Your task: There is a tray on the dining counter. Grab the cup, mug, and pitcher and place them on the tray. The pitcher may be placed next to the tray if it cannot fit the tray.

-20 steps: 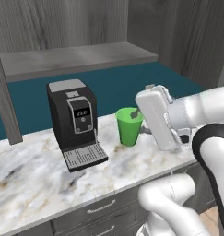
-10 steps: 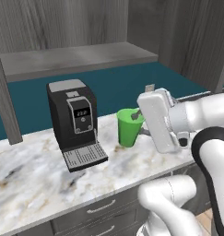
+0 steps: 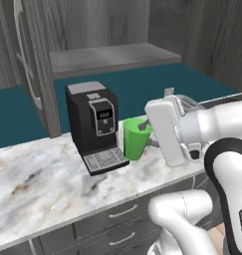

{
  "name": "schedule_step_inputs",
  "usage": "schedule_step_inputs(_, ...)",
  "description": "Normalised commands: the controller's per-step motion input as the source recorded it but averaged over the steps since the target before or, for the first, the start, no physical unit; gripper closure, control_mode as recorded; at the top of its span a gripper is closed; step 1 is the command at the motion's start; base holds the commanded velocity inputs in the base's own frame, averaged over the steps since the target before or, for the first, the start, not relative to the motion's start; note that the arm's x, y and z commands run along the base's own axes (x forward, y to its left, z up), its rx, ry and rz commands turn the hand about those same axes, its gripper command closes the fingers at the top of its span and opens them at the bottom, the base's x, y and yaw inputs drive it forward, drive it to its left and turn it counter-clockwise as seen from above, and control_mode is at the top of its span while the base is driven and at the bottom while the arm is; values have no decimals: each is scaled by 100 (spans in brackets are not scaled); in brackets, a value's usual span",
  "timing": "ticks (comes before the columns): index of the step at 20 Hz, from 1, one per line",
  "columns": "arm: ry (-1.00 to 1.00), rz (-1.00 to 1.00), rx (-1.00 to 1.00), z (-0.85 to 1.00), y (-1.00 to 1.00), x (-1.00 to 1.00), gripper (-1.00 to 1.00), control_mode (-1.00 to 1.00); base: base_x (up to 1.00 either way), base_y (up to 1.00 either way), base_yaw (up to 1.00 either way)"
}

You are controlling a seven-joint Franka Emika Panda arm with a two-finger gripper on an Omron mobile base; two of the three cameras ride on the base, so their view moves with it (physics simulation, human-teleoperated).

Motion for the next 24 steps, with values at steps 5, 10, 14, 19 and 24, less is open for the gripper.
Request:
schedule_step_inputs(5,0,0,0,0,0,0,100,100,-100,-34,3)
schedule_step_inputs(10,0,0,0,0,0,0,100,100,-100,-46,6)
schedule_step_inputs(14,0,0,0,0,0,0,100,100,-100,-55,5)
schedule_step_inputs(19,0,0,0,0,0,0,100,100,-100,-54,5)
schedule_step_inputs(24,0,0,0,0,0,0,100,100,-100,3,10)
